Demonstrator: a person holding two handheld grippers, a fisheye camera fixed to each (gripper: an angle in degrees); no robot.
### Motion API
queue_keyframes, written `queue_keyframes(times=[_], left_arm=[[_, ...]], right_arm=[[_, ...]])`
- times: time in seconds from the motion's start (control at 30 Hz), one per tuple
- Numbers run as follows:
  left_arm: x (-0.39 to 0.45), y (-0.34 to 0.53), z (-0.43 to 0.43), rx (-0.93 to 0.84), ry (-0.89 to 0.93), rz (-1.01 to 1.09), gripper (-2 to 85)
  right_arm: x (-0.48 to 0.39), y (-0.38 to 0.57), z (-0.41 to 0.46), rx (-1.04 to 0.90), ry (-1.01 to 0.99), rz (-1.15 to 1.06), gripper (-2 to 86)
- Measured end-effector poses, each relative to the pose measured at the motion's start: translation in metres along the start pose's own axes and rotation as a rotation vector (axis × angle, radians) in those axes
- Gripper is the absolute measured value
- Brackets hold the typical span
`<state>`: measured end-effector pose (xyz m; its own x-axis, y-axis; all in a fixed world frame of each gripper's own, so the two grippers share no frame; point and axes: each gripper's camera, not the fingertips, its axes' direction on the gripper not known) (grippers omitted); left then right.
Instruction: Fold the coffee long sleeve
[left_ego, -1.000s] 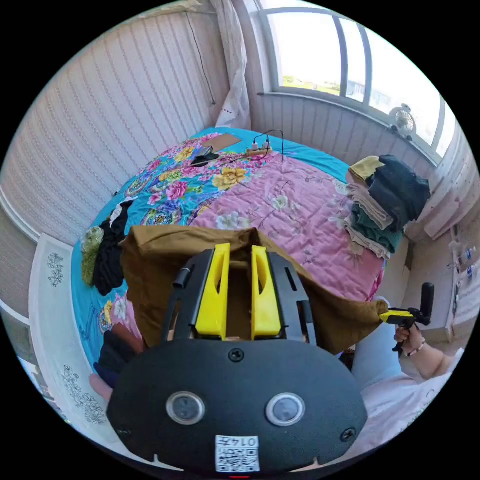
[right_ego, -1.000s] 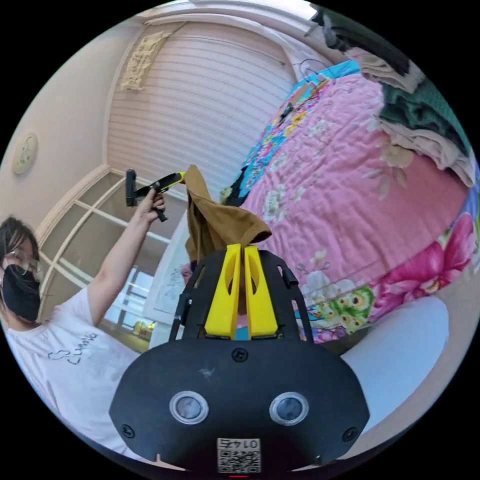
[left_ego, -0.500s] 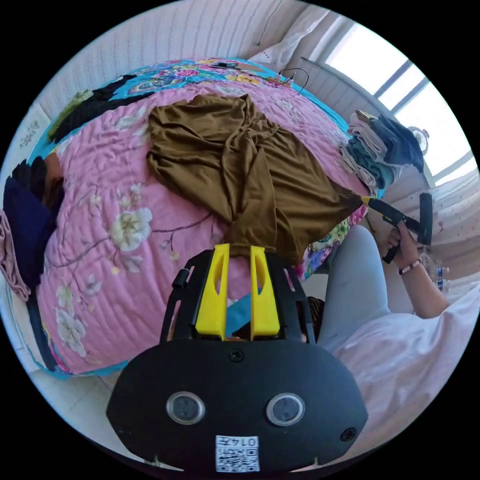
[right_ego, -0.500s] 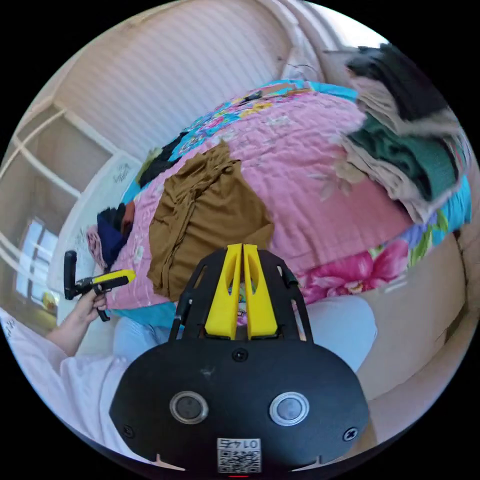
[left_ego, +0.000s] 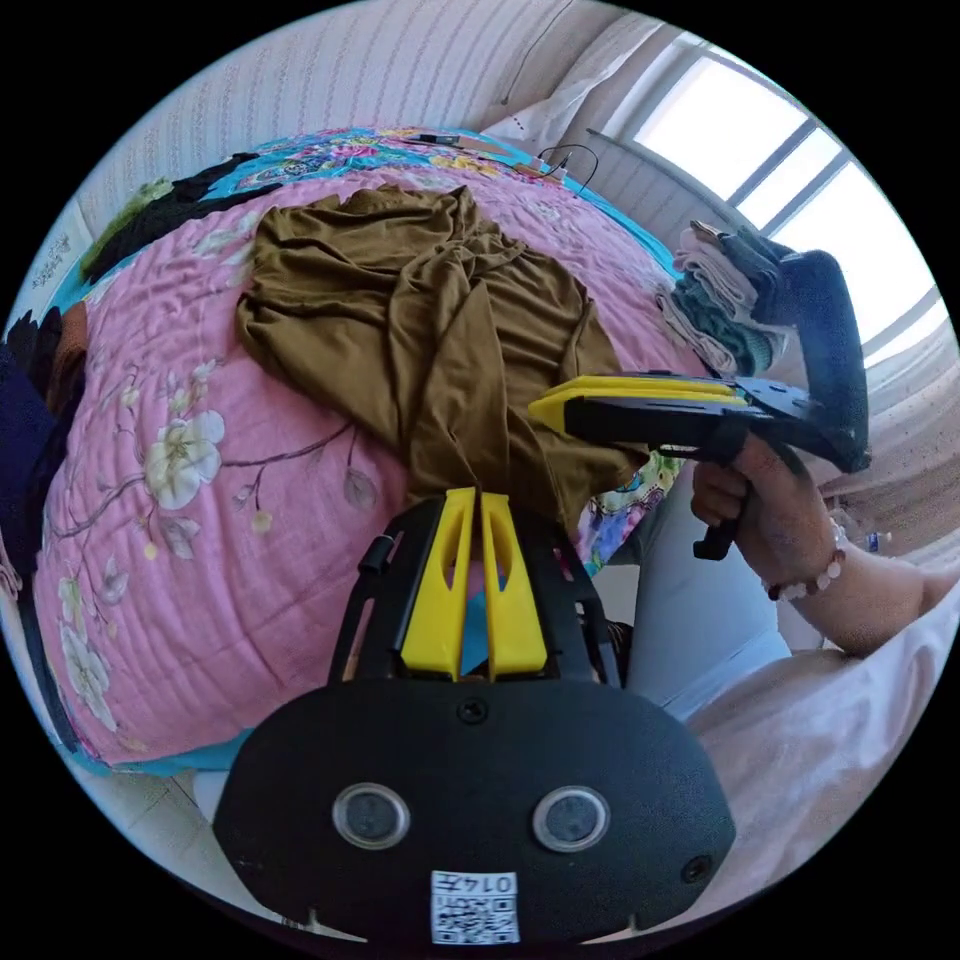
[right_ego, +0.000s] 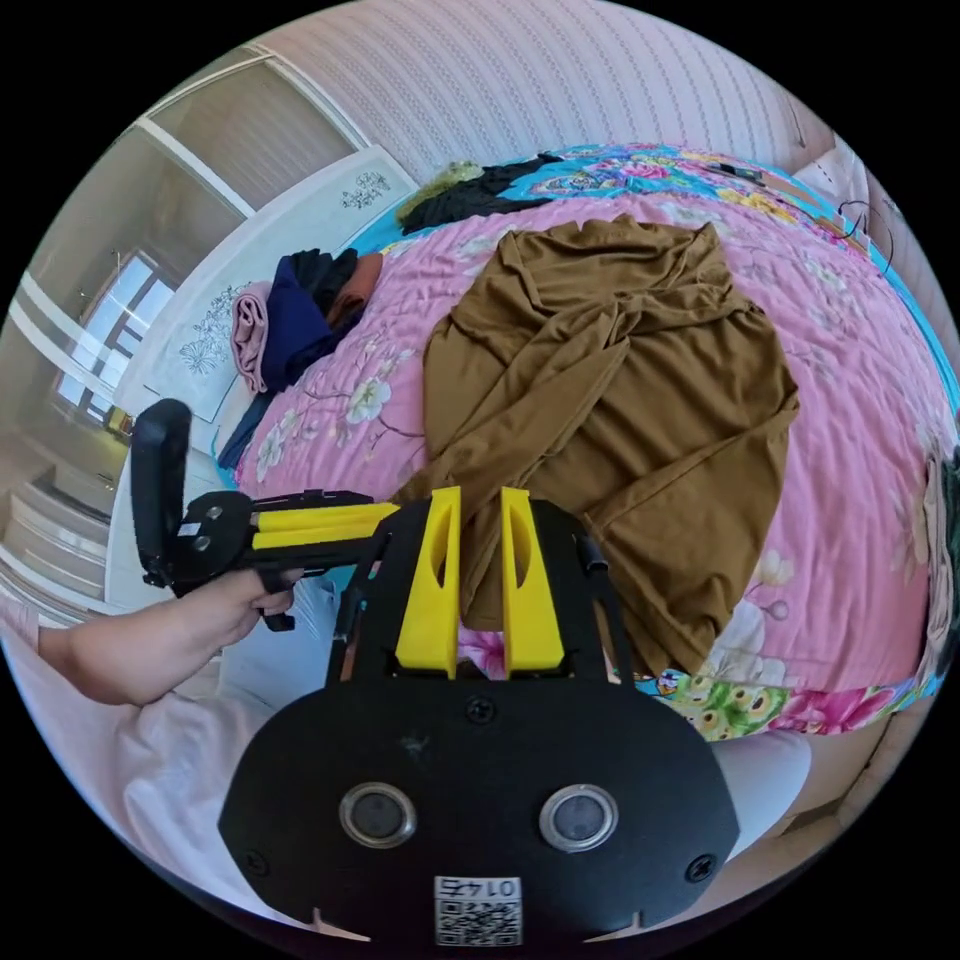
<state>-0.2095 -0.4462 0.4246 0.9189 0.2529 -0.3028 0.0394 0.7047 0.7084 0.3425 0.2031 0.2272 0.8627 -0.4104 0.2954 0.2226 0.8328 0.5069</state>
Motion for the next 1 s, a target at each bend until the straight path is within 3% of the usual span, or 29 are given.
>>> queue_keyframes(times=[0.17, 0.3, 0.5, 0.7, 0.87, 1.0], left_arm=[[0.002, 0.020, -0.012, 0.020, 0.031, 0.123, -0.8], [-0.005, 0.033, -0.029, 0.026, 0.073, 0.166, 1.2], [-0.043, 0.050, -0.073, 0.114, 0.067, 0.040, 3.7], [-0.067, 0.036, -0.046, -0.011, -0.013, -0.053, 8.7], [-0.073, 0.030, -0.041, -0.086, 0.110, -0.024, 0.3], [-0.104, 0.051, -0.118, 0.034, 0.179, -0.091, -0.8]], right_arm=[[0.007, -0.008, 0.025, -0.057, -0.077, 0.079, 7.3], [0.017, -0.005, 0.015, -0.043, -0.113, 0.078, 1.4], [0.043, 0.018, -0.030, 0.047, -0.147, 0.132, 0.4], [0.062, 0.036, -0.049, 0.050, -0.157, 0.206, 0.3], [0.069, 0.043, -0.075, 0.104, -0.153, 0.206, 0.2], [0.105, 0.047, -0.159, 0.316, -0.064, 0.221, 0.1]])
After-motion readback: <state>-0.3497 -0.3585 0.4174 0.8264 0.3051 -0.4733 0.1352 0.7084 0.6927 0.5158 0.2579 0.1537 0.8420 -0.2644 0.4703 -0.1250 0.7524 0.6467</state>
